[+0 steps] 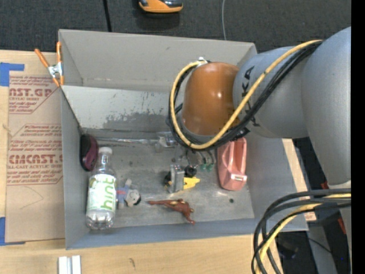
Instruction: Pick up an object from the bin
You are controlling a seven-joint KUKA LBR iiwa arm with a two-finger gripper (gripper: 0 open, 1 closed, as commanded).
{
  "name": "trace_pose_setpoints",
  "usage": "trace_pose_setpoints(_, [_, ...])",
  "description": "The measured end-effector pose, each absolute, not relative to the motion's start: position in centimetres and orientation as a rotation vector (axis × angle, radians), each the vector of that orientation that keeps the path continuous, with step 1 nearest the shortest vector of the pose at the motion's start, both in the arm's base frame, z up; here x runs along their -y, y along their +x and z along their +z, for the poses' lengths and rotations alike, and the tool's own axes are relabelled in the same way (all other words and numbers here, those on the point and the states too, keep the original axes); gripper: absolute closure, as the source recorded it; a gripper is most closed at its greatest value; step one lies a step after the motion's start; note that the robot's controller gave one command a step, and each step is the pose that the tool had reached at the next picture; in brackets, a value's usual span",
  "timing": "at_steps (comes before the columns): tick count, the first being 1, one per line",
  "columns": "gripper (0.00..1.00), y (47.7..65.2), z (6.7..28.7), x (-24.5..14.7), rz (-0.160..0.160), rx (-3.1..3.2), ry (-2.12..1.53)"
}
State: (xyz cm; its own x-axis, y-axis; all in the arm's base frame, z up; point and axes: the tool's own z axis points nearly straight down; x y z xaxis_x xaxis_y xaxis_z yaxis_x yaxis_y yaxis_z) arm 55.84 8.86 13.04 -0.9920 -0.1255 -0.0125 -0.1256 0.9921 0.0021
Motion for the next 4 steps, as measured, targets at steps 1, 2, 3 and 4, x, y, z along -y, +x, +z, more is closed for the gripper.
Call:
trace_pose_setpoints(1, [0.00,52.7,10.2,-7.1,-0.001,-3.127,-0.370])
trace_pose_setpoints(2, [0.00,51.7,9.4,-7.5,0.002,-3.117,-0.372])
trace_pose_setpoints(3, [1.00,49.8,7.0,-2.3,0.002,-3.140,-0.097])
trace_pose_setpoints(4, [1.00,49.8,7.0,-2.3,0.002,-3.140,-0.097])
